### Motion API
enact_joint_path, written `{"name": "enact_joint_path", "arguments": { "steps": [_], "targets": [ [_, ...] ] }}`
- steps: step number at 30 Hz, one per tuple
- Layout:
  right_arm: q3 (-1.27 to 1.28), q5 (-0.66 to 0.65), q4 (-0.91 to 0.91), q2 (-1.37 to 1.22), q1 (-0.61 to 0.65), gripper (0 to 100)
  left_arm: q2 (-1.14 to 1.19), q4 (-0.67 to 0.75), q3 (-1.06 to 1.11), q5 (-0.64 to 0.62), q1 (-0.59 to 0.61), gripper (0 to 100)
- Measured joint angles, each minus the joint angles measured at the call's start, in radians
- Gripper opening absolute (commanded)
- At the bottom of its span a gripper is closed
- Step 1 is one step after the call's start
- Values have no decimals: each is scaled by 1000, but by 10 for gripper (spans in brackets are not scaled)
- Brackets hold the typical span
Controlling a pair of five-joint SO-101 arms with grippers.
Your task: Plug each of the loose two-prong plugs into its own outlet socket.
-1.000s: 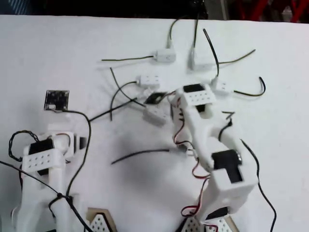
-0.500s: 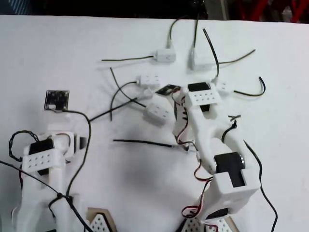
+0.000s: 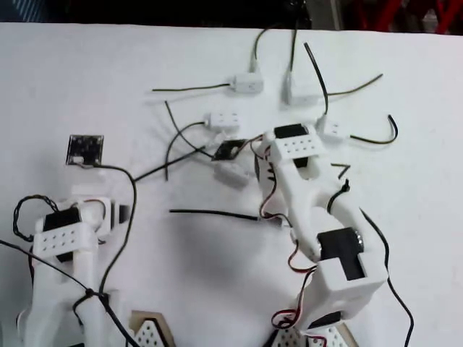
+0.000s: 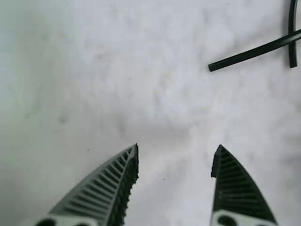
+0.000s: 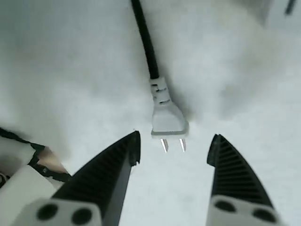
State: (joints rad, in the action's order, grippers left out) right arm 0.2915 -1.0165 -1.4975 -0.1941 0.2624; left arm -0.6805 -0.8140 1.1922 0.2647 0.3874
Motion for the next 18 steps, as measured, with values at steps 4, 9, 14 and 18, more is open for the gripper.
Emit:
{"name": "enact_joint_path", "arguments": {
  "steps": [4,9,14,18],
  "targets": [
    [-31,-46,2,-103,-2,222,0,0,0,0,0,257],
    [-124,-46,-11,-203,2,123,0,0,0,0,0,256],
    [-176,-48,-26,-253,3,17,0,0,0,0,0,256],
    [-172,-49,-115,-258,61,17,0,0,0,0,0,256]
  ]
}}
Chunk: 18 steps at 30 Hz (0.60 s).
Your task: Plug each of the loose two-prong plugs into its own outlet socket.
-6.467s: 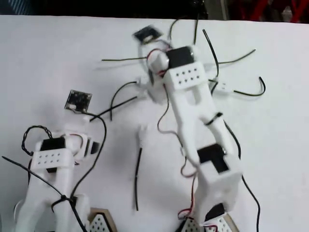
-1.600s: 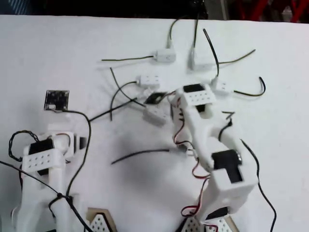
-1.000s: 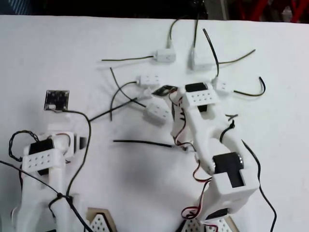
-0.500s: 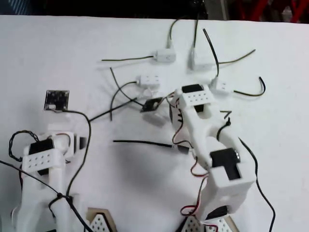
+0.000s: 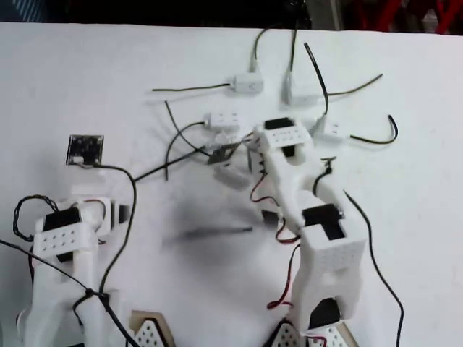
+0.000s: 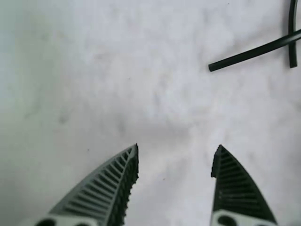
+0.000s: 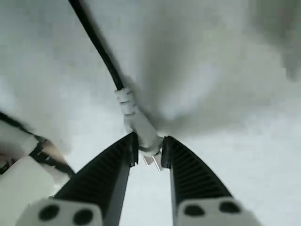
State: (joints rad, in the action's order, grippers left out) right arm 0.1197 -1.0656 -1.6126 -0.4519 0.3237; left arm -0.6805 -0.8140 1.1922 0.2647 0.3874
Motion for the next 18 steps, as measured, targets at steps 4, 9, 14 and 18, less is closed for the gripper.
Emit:
{"name": "enact_joint_path", "arguments": {
  "steps": [4,9,14,18],
  "targets": [
    [-2,29,-44,-2,35,17,0,0,0,0,0,256],
    [14,74,-51,66,37,17,0,0,0,0,0,256],
    [103,74,-20,250,20,17,0,0,0,0,0,256],
    [224,104,71,414,-17,17,0,0,0,0,0,256]
  ]
}}
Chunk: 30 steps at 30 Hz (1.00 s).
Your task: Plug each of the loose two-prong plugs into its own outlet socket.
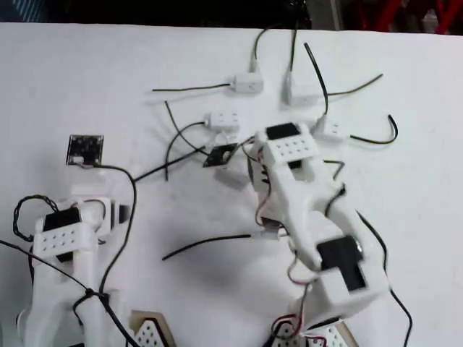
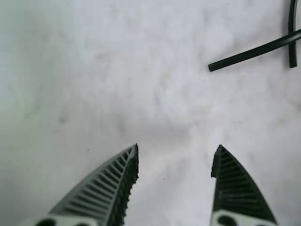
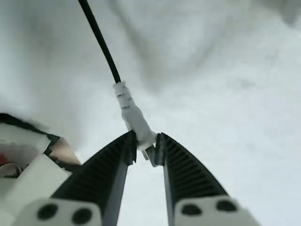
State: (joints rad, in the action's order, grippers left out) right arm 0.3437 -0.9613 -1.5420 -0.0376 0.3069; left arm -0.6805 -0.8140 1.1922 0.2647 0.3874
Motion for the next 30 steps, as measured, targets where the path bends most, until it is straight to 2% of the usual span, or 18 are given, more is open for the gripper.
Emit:
{"name": "enact_joint_path", "arguments": {
  "steps": [9,15,21,26,30],
  "targets": [
    [373,210,404,276,-31,17,0,0,0,0,0,256],
    [621,241,671,354,20,17,0,0,0,0,0,256],
    [638,244,654,367,71,21,0,0,0,0,0,256],
    [638,244,591,368,146,113,0,0,0,0,0,256],
    [632,242,523,354,178,116,0,0,0,0,0,256]
  ]
}}
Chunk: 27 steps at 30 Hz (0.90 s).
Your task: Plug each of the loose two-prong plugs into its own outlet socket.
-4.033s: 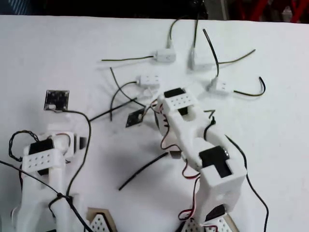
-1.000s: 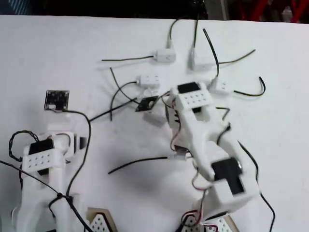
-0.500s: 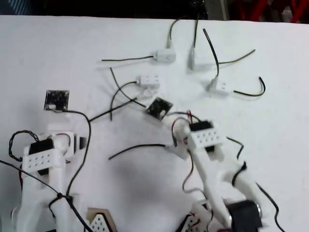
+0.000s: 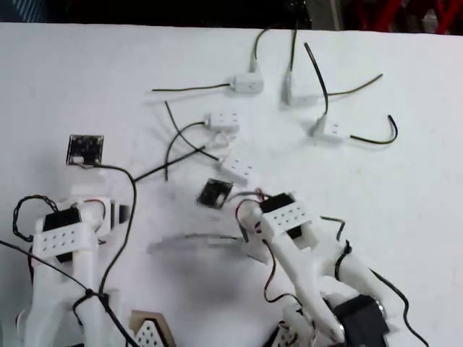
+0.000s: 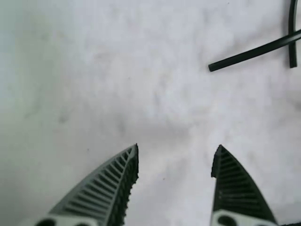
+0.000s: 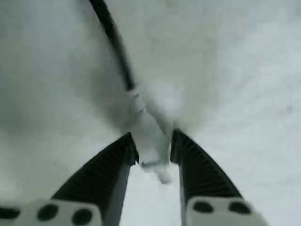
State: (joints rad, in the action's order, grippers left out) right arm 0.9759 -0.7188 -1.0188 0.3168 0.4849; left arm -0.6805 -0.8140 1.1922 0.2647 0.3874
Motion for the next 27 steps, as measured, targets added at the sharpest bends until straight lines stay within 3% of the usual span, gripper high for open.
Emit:
{"name": "enact_joint_path", "arguments": {
  "steps": [6,22,27],
  "targets": [
    [-106,0,-117,-5,5,124,0,0,0,0,0,256],
    [-135,2,-118,-51,72,122,0,0,0,0,0,256],
    [-153,0,-123,-143,83,55,0,0,0,0,0,256]
  ]
}}
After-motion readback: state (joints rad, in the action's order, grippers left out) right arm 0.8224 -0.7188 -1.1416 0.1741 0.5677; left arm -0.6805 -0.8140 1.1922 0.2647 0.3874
